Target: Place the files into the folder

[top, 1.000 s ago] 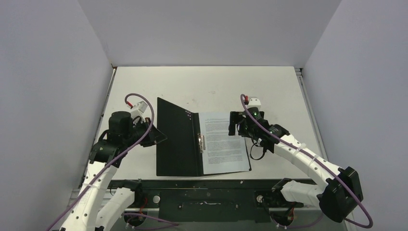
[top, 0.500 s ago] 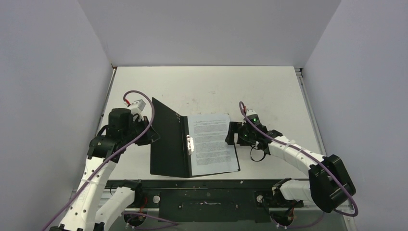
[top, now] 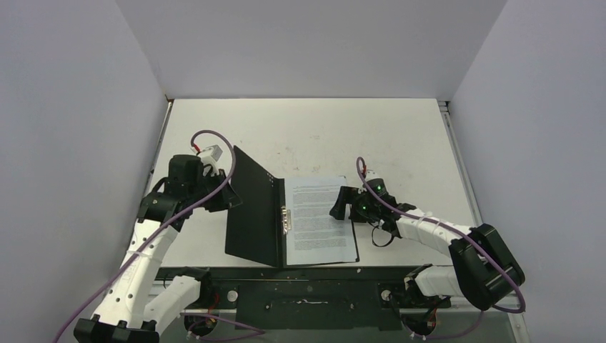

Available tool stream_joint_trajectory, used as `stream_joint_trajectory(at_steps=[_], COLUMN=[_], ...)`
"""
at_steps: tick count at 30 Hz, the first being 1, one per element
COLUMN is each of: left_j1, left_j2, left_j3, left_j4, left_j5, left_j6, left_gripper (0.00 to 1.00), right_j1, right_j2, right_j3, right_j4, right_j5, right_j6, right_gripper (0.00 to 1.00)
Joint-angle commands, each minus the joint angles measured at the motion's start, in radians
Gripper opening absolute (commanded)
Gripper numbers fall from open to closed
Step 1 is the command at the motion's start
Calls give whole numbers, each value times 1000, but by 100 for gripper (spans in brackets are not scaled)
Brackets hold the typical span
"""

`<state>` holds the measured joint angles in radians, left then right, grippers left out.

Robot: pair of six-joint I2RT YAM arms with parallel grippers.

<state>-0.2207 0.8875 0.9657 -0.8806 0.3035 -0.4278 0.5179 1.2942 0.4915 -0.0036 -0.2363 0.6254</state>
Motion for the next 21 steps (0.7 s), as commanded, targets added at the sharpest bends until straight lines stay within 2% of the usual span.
stream_joint_trajectory(at_steps=[1,7,10,15,21], left_j1=[3,0,-1,-23,-110], left_j2=[15,24,13,-15,-19], left_j3=[48,52,32,-45,-138], left_j4=[114,206,291,516,793], left_j5=[66,169,248,378,387], left_j6=[12,-15,-59,-201,-369], left_gripper=[12,46,57,67,73], right_j1=[8,11,13,17,27], right_j2=[-16,-66,-81,-100,-111], right_j3=[-46,-87,-93,-100,-118], right_j4=[68,69,62,62,75], right_j5=[-20,-5,2,5,5], right_j6=[38,57,55,57,69], right_gripper=[90,90,91,90,90])
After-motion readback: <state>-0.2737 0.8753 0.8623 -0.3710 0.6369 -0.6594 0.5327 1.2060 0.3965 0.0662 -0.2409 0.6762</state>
